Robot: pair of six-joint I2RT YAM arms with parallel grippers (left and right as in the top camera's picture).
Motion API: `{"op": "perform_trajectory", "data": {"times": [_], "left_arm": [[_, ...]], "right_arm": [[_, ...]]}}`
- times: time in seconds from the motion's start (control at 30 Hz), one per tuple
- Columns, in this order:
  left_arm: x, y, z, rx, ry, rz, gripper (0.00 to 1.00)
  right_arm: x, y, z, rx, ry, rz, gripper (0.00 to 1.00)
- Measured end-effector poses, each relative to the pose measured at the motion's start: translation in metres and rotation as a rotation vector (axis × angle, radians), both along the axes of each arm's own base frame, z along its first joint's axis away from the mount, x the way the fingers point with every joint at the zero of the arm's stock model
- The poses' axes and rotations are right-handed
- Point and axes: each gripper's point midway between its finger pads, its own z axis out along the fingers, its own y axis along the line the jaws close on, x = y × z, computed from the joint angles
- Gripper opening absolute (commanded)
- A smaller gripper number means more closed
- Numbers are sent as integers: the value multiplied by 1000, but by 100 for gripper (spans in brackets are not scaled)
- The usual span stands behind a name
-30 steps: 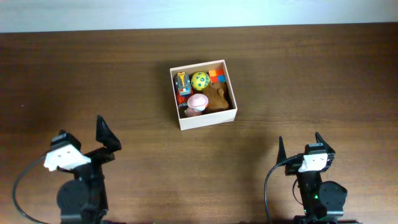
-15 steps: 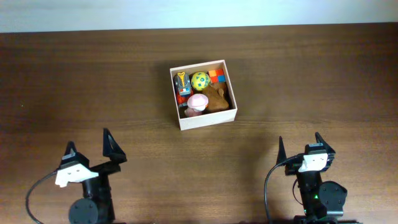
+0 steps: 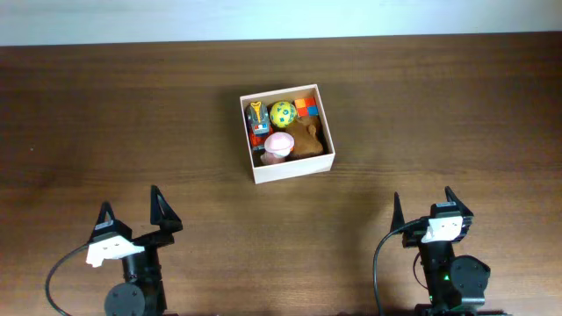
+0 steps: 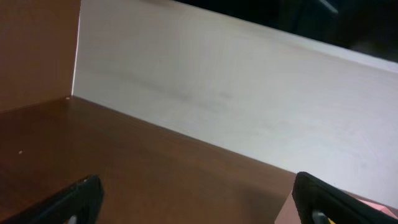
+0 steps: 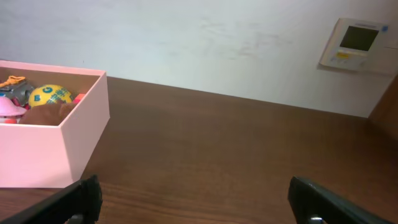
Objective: Pack container
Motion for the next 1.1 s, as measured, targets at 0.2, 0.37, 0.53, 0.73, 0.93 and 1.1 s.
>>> {"op": "perform_trajectory", "data": {"times": [0.2, 0.37, 0.53, 0.73, 0.93, 1.1], "left_arm": [[2, 0, -8, 0, -1, 0, 99], [4, 0, -16, 0, 11, 0, 99], [5, -1, -18, 0, 16, -4, 99], [6, -5, -25, 3, 42, -31, 99], [8, -13, -31, 25, 72, -77, 99], [9, -22, -35, 83, 97, -123, 99]], "right_arm": [[0, 0, 0, 0, 0, 0, 99], [0, 0, 0, 0, 0, 0, 99], [0, 0, 0, 0, 0, 0, 99], [0, 0, 0, 0, 0, 0, 99], [0, 0, 0, 0, 0, 0, 99], [0, 0, 0, 0, 0, 0, 99]]}}
